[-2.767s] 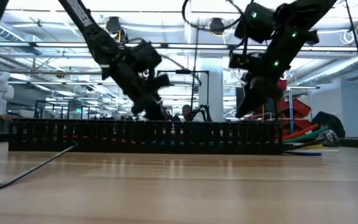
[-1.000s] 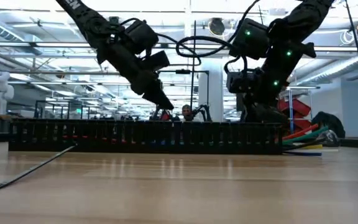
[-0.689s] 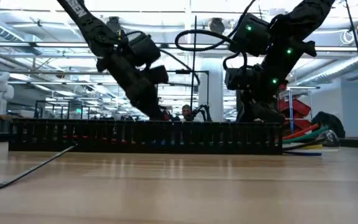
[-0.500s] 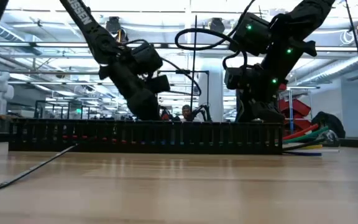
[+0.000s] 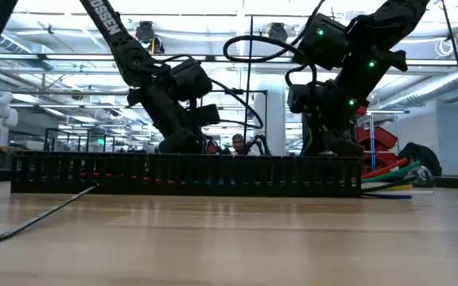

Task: Ziptie cables
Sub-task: Insert the black cable duct cover into the black cable duct

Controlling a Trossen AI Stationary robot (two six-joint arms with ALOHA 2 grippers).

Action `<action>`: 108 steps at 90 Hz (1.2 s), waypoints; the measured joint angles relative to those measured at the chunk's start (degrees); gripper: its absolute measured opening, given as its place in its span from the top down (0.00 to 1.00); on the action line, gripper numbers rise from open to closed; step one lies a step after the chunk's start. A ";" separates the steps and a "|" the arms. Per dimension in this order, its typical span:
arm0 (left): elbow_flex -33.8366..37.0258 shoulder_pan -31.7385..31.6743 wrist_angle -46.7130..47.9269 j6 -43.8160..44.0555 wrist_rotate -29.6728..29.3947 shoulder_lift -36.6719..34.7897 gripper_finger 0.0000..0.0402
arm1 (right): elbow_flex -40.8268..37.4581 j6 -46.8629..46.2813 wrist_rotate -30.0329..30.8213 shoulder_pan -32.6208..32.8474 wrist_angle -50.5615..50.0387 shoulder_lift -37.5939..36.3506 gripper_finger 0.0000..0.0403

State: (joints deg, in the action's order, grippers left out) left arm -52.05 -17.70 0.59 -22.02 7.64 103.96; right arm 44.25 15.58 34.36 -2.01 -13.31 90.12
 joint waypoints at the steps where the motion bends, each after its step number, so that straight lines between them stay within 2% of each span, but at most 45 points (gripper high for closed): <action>1: 0.00 0.35 -0.16 -0.24 -1.35 0.00 0.98 | -0.01 -0.46 -0.23 0.11 -0.08 -0.14 0.99; 12: 0.00 4.66 -2.57 -4.82 -19.92 -0.01 0.99 | 0.83 -5.18 -3.85 2.19 1.43 -3.87 0.93; 19: 0.00 6.79 -4.84 -9.78 -28.78 -0.02 0.99 | 1.57 -7.93 -4.47 3.63 1.28 -7.54 0.87; 33: -0.12 9.87 -11.29 -15.19 -36.20 0.00 0.99 | 2.08 -13.95 -4.45 4.74 -0.28 -18.00 0.75; 46: -1.71 12.23 -16.37 -23.84 -45.01 0.00 0.99 | 2.08 -20.36 -5.08 4.68 -7.79 -28.83 0.70; 61: -4.76 14.62 -25.13 -38.66 -47.78 0.00 0.99 | 2.08 -21.69 -15.65 3.09 -16.58 -39.07 0.74; 72: -8.12 16.23 -27.33 -54.24 -47.70 -0.02 0.99 | 2.08 -20.74 -19.29 1.34 -20.16 -42.45 0.76; 80: -10.81 16.74 -27.28 -61.83 -47.51 0.87 0.99 | 2.08 -18.09 -19.89 0.88 -21.55 -42.85 0.74; 92: -13.38 16.93 -27.02 -67.61 -47.54 1.77 0.99 | 2.08 -15.38 -19.94 0.84 -21.59 -41.26 0.63; 108: -14.69 17.26 -27.17 -70.21 -46.45 1.77 0.99 | 2.08 -15.92 -24.27 -1.57 -18.99 -36.14 0.38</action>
State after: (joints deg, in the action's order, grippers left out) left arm -66.74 -0.43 -26.58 -92.23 -38.81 105.73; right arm 46.33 -0.34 10.09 -3.57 -32.29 53.98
